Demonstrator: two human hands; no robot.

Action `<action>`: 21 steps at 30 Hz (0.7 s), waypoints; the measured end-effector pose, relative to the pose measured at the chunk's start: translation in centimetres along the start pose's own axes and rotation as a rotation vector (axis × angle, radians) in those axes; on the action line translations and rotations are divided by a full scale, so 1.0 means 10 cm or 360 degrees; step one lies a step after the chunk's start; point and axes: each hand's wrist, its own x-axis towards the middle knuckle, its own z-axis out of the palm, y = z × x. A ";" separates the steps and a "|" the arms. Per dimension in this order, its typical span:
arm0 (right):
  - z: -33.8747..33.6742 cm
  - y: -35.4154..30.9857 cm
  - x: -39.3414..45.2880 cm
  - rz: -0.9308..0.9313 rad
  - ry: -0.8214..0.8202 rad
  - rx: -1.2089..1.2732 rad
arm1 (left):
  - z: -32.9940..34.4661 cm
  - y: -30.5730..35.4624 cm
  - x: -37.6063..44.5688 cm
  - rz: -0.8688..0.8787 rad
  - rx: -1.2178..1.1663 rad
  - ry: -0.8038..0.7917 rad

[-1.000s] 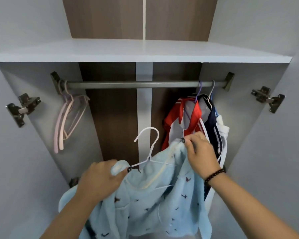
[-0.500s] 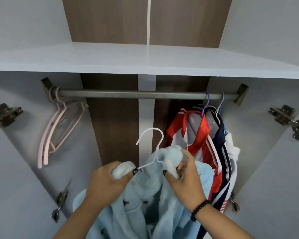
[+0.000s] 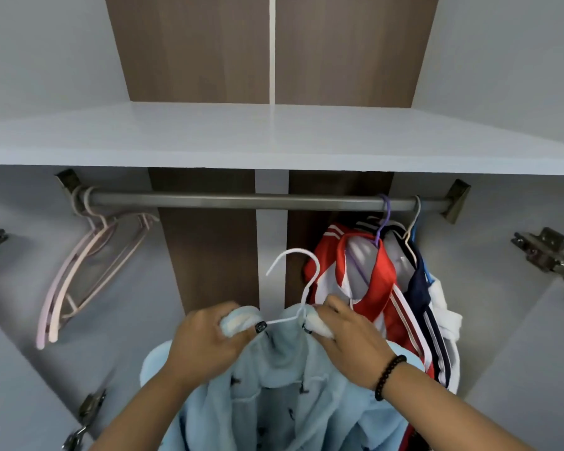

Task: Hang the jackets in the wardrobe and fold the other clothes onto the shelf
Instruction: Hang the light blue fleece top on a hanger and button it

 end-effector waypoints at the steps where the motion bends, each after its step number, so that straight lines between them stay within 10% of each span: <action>1: -0.02 0.05 0.01 0.0067 -0.0031 0.0125 | 0.04 0.05 0.04 0.0061 0.0113 0.0093; 8: -0.20 0.33 0.28 0.0607 0.0120 0.0443 | 0.37 0.36 0.33 0.0221 0.0015 0.0310; 21: -0.45 0.56 1.02 0.1193 0.0130 0.0300 | 0.71 0.42 0.93 -0.0663 -0.1086 0.0051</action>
